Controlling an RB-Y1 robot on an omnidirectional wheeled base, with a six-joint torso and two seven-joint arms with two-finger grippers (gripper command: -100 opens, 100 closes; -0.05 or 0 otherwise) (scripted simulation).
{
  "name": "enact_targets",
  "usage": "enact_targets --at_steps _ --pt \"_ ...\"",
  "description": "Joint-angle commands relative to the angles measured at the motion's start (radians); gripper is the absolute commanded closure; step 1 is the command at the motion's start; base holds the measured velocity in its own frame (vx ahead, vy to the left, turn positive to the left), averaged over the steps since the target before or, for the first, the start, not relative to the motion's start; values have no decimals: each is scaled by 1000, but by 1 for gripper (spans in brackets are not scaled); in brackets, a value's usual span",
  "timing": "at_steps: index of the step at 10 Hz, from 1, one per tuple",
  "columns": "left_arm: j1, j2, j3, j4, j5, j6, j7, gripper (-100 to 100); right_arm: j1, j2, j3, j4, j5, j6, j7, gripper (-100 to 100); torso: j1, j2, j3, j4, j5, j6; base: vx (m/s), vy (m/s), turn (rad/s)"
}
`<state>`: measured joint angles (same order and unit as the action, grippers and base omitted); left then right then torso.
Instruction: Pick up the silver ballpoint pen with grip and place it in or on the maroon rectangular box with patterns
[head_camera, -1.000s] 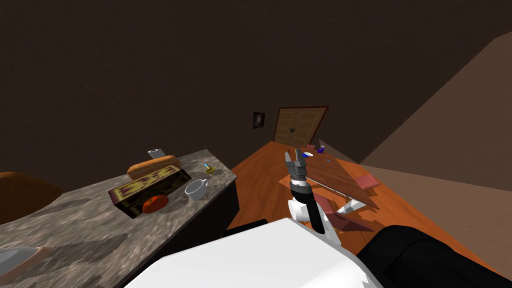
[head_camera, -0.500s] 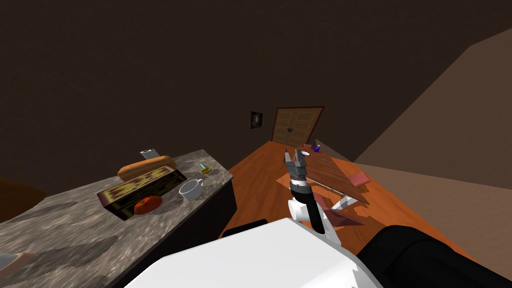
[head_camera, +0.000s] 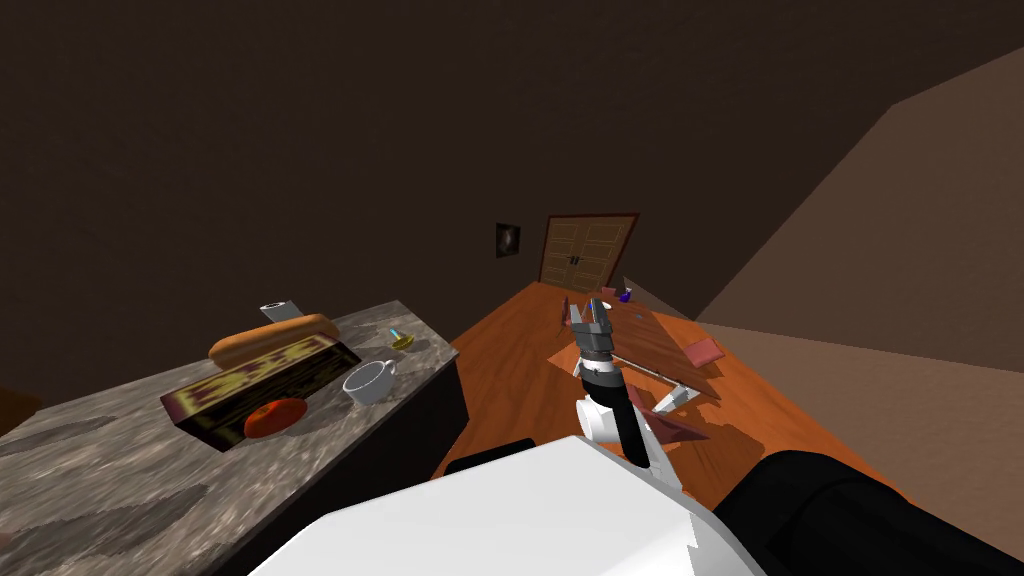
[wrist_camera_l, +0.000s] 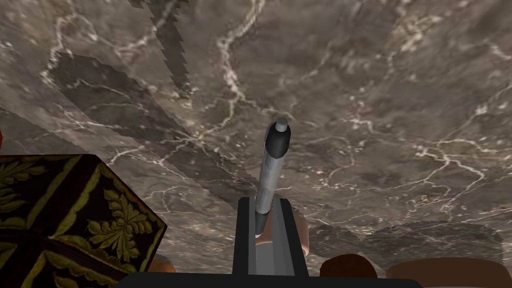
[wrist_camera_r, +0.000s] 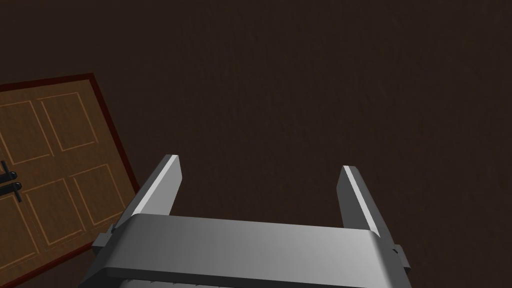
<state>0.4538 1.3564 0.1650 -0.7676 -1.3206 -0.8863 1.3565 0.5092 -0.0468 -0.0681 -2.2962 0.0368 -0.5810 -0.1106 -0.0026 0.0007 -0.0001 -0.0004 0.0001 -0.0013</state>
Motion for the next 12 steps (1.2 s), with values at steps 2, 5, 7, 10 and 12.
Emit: enact_targets --at_steps 2,5,7,10,12 --pt "18 30 13 -7 -18 -41 68 100 0 0 0 0 0 0 0 0 0 0 0 0 0 0 -22 -57 -54" --pt "27 50 21 -9 -30 -69 111 100 0 0 0 0 0 0 0 0 2 0 0 0 0 0 -11 -39 -33" --pt "33 70 27 -11 -42 -93 150 100 0 0 0 0 0 0 0 0 1 0 0 0 0 0 -12 -42 -62" --pt "33 106 38 -15 -63 -130 214 100 0 0 0 0 0 0 0 0 1 -2 -2 -1 0 1 11 -35 -84" --pt "15 144 48 -20 -82 -151 264 100 0 0 0 0 0 0 0 0 3 -5 -3 -1 -1 3 55 14 -115"
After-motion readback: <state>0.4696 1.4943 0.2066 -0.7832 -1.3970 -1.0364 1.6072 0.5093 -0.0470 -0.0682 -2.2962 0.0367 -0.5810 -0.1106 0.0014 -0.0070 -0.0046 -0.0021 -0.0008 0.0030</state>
